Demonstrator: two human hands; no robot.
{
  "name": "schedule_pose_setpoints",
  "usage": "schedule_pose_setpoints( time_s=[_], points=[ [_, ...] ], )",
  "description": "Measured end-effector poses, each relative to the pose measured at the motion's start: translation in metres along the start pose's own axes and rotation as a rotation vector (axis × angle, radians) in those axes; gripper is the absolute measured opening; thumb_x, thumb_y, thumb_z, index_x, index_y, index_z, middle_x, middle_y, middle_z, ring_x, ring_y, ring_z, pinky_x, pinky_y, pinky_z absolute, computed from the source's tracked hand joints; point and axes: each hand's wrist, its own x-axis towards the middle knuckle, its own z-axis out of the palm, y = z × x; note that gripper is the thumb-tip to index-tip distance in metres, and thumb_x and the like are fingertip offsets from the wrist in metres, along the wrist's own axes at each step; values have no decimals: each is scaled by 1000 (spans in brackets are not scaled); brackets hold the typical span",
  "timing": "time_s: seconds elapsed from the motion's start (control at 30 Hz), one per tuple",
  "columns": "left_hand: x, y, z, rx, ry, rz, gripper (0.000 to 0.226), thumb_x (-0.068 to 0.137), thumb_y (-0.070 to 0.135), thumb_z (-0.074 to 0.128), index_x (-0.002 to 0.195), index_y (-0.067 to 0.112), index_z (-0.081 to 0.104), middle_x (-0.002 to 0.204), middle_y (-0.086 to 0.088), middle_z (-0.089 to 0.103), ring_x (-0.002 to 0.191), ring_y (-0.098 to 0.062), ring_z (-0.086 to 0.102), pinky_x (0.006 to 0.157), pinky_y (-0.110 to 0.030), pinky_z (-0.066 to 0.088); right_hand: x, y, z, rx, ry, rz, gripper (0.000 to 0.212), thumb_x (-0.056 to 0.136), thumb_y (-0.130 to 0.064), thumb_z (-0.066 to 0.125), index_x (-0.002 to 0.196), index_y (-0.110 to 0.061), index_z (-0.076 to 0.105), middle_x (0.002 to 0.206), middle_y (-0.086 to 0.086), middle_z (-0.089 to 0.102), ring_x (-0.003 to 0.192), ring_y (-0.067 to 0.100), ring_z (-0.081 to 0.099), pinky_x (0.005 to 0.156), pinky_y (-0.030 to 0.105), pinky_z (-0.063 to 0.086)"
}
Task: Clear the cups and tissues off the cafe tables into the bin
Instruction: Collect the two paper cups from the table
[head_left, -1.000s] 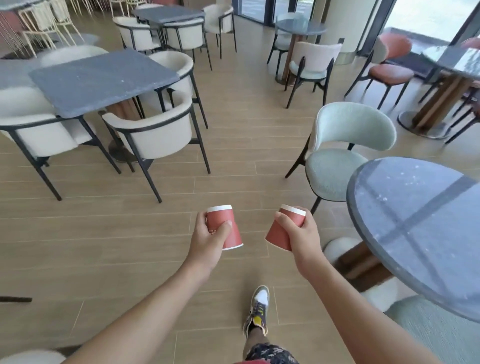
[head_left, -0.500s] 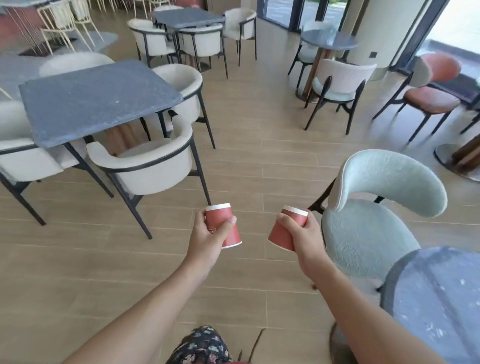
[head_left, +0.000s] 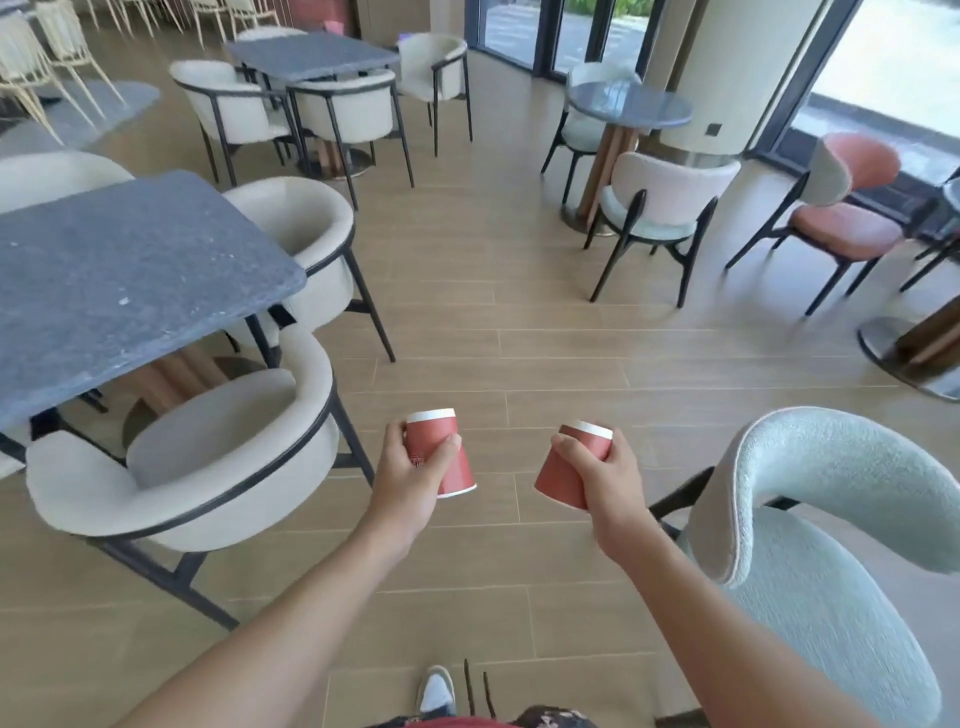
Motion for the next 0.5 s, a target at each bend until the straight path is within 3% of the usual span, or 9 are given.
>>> schedule_pose_setpoints(
  time_s=[0.1,0.23,0.5],
  points=[
    [69,19,14,34,-19,9,32,91,25,76,114,19,54,98,3,66,79,-2,64,63,-12,48,64,-24,21,10,14,6,35,86,-22,84,111,-11,62,96,6,64,80,18,64,65,30,58],
    [159,35,42,10,-72,-24,49,75,44,72,117,29,53,106,2,68,91,-13,67,75,-24,50,153,-52,44,36,27,12,55,68,-35,83,111,-10,61,92,4,64,75,14,63,61,28,57],
    [359,64,136,-6,-45,-21,42,72,40,71,109,28,55,98,3,67,81,-9,65,74,-26,51,373,-100,67,55,-20,19,58,66,-37,81,111,-8,59,92,5,62,74,13,62,61,28,56]
  ],
)
